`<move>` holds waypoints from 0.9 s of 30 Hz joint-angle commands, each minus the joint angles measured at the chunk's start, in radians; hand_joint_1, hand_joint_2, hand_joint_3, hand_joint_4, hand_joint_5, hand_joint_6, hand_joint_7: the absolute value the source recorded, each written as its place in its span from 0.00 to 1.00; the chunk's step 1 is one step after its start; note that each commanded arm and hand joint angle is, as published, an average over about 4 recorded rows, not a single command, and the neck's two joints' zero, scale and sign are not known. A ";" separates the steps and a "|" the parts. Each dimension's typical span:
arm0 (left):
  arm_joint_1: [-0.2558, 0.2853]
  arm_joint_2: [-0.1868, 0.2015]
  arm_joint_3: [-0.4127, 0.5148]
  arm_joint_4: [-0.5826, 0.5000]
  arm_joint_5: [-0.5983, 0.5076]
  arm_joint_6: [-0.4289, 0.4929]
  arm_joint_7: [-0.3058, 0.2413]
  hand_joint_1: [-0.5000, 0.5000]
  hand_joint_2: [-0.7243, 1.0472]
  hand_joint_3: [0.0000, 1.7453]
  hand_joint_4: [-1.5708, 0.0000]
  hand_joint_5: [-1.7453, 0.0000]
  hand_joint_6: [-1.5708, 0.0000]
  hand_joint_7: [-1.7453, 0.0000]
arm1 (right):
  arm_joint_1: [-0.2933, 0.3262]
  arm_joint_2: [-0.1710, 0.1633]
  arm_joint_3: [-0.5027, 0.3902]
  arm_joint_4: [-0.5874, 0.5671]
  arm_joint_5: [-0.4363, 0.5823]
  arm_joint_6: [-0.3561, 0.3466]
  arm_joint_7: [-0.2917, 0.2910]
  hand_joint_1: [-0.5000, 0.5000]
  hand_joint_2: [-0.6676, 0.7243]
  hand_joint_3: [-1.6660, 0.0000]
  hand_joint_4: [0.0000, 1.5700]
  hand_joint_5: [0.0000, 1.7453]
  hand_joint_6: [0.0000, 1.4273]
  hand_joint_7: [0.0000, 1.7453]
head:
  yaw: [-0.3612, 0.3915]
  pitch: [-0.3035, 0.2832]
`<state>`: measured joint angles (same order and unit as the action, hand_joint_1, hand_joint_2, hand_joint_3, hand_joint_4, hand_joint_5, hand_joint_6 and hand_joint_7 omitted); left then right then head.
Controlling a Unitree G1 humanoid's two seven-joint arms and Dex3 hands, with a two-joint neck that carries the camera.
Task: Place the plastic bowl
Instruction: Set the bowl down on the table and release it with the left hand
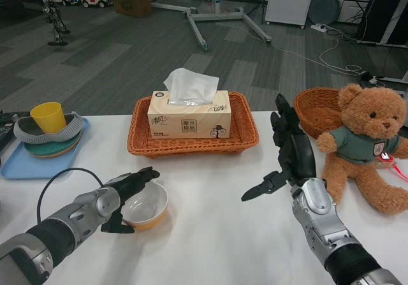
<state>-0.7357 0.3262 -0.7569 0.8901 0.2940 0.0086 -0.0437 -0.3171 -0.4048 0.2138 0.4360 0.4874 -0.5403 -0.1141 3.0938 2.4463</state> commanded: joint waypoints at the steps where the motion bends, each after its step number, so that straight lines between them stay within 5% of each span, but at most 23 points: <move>1: 0.042 0.014 -0.003 -0.038 0.047 0.080 -0.067 0.02 1.00 1.00 1.00 0.41 1.00 0.93 | -0.005 0.001 -0.001 0.007 0.005 -0.007 -0.001 0.04 0.73 0.95 0.00 0.00 0.00 0.00 | 0.003 -0.002; 6: 0.042 0.024 -0.001 -0.090 0.071 0.125 -0.105 0.02 1.00 0.97 1.00 0.40 1.00 1.00 | -0.005 0.001 -0.001 0.007 0.005 -0.007 -0.002 0.03 0.73 0.95 0.00 0.00 0.00 0.00 | 0.011 -0.003; 10: 0.047 0.030 0.017 -0.150 0.108 0.131 -0.112 0.02 1.00 0.76 1.00 0.41 1.00 1.00 | -0.005 0.001 -0.001 0.008 0.005 -0.007 -0.001 0.04 0.73 0.95 0.00 0.00 0.00 0.00 | 0.016 -0.003; 20: 0.086 0.063 0.101 -0.336 0.177 0.177 -0.169 0.02 1.00 0.47 1.00 0.40 1.00 1.00 | -0.005 0.000 -0.002 0.007 0.006 -0.007 -0.001 0.04 0.73 0.95 0.00 0.00 0.00 0.00 | 0.031 -0.006; 24: 0.112 0.076 0.147 -0.408 0.183 0.184 -0.183 0.01 1.00 0.01 1.00 0.41 1.00 1.00 | -0.005 0.000 -0.002 0.007 0.005 -0.008 -0.002 0.04 0.73 0.95 0.00 0.00 0.00 0.00 | 0.043 -0.004; 27: 0.131 0.087 0.169 -0.461 0.190 0.201 -0.194 0.00 1.00 0.00 1.00 0.41 1.00 1.00 | -0.005 0.000 -0.002 0.007 0.006 -0.010 -0.001 0.04 0.73 0.95 0.00 0.00 0.00 0.00 | 0.043 -0.004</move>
<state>-0.6320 0.3942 -0.6056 0.4616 0.4694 0.1924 -0.2241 -0.3181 -0.4024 0.2141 0.4366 0.4912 -0.5431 -0.1123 3.1366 2.4427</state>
